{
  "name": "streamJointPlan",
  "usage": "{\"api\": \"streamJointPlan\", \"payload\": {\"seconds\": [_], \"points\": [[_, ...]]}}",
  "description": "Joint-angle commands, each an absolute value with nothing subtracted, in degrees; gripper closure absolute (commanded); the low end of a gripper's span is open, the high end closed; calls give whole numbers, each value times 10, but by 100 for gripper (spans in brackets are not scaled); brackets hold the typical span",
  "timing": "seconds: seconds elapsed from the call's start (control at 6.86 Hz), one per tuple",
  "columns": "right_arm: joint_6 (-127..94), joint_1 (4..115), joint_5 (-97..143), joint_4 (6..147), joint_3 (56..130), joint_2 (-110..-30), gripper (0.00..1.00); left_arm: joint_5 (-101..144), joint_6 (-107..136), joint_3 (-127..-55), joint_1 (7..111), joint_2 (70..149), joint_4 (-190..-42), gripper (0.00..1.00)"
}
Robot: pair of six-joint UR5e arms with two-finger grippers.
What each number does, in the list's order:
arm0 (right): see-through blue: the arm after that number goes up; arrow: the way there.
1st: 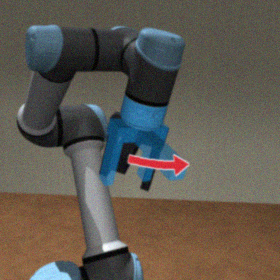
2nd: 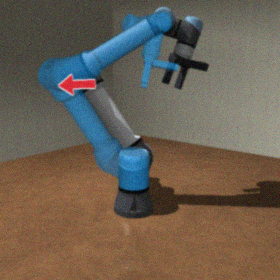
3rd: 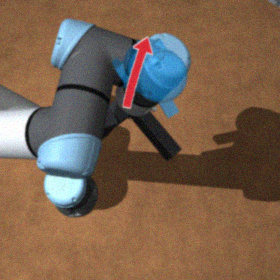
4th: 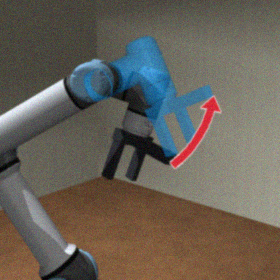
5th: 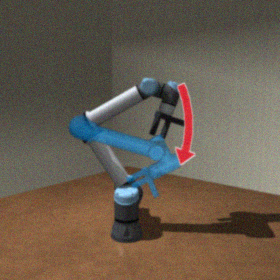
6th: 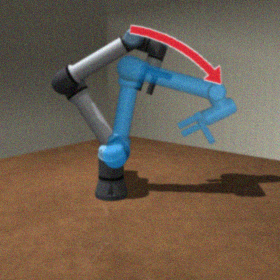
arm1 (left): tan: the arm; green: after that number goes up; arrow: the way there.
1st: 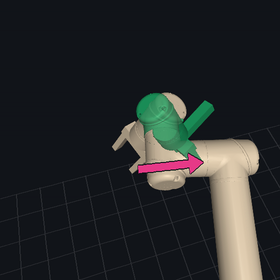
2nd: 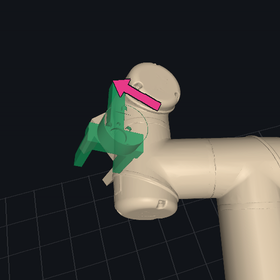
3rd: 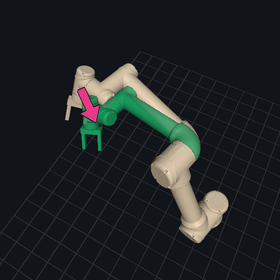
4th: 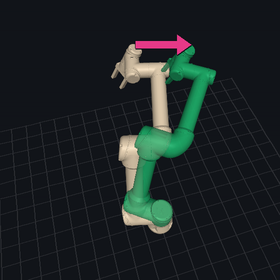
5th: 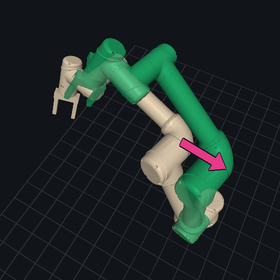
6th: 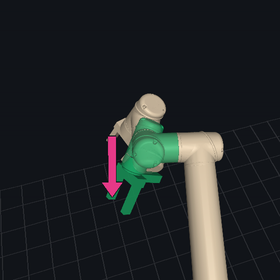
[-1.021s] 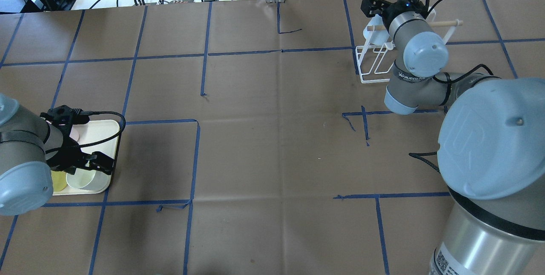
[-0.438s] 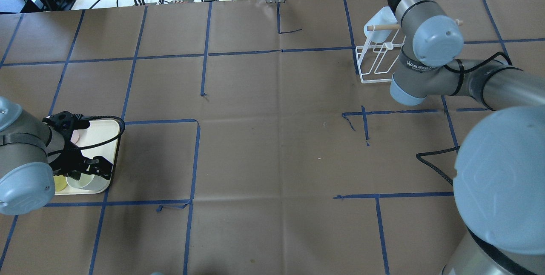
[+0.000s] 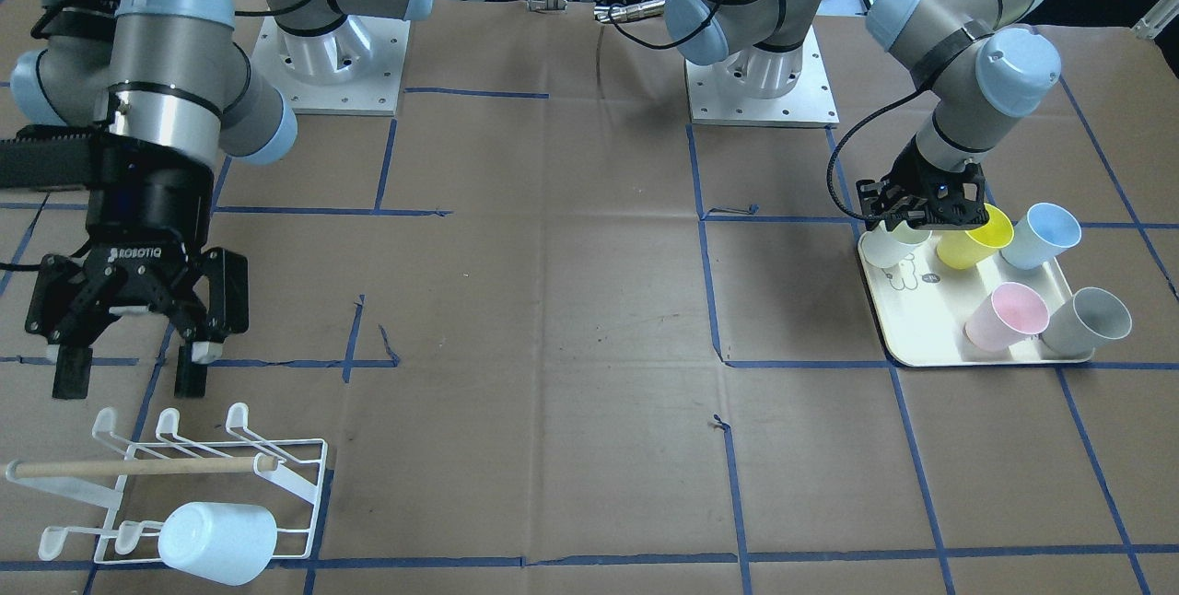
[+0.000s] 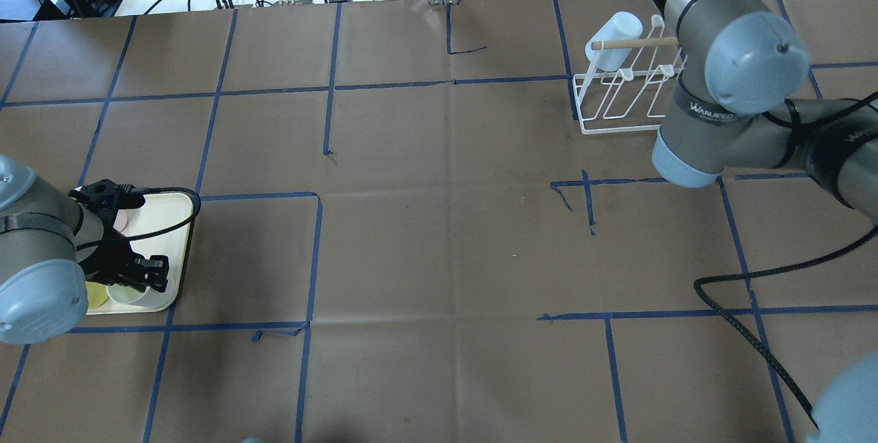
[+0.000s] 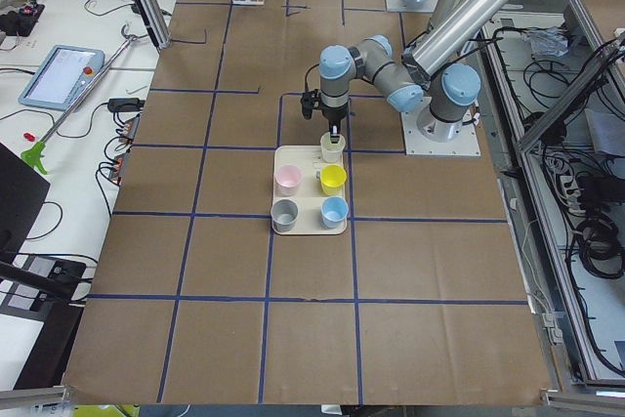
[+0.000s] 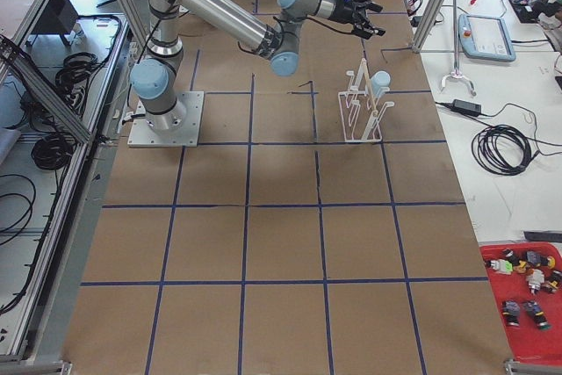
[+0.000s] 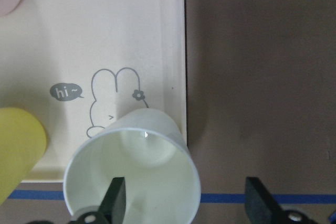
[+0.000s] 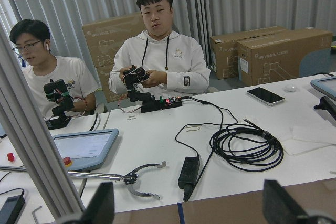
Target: Transfer IKEA cup to right arm and place on rack
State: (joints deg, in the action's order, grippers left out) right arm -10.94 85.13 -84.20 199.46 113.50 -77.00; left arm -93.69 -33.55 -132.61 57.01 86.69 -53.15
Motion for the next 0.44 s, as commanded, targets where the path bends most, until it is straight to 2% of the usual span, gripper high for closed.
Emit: {"api": "streamJointPlan", "payload": {"seconds": [0.0,0.29], "points": [[-219,867,-766,1992,1220,-857,0,-933,-345,-1321,553,866,-531,100],[-363,913,-672,1992,1244,-883,0,-929,-347,-1278,552,860,-563,100]]}}
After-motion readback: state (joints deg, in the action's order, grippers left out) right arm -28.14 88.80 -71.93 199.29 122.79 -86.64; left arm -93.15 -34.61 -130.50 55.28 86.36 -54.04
